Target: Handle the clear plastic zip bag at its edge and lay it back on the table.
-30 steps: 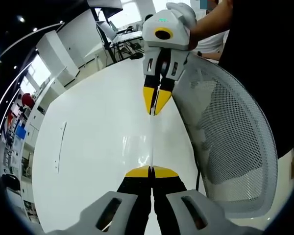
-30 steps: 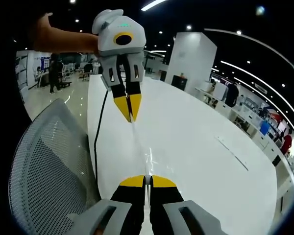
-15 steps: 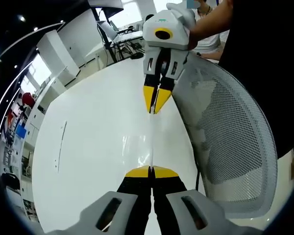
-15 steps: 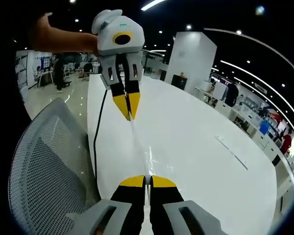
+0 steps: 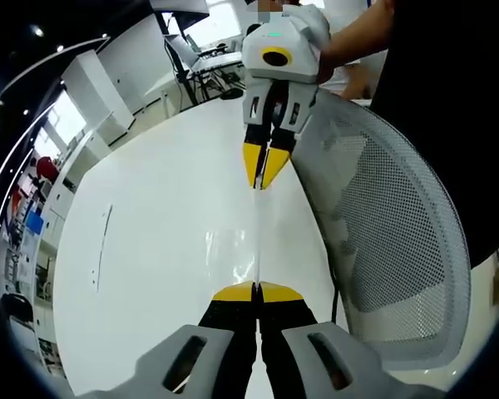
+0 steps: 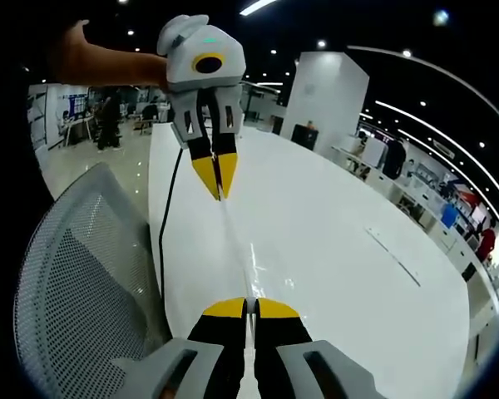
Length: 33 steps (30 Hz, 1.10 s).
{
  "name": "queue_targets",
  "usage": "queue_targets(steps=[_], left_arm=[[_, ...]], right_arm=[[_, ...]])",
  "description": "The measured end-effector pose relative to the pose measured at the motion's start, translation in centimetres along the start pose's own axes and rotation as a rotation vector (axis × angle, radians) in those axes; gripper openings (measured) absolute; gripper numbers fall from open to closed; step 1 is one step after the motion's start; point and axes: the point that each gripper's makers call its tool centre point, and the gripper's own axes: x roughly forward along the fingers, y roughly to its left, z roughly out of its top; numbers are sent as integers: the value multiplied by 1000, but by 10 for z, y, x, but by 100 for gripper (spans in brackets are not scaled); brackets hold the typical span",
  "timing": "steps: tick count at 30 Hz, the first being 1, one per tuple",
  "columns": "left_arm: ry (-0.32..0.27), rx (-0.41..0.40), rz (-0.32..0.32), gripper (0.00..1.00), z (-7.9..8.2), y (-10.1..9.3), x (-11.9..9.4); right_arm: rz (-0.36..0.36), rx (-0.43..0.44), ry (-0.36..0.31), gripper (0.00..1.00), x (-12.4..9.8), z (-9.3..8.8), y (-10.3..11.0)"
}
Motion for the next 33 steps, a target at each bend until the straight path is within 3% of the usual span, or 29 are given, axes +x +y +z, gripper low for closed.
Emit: queue_targets(steps=[33], left_arm=[[3, -14, -6, 0, -4, -2, 0]], right_arm=[[-11, 22, -1, 0, -1, -7, -2]])
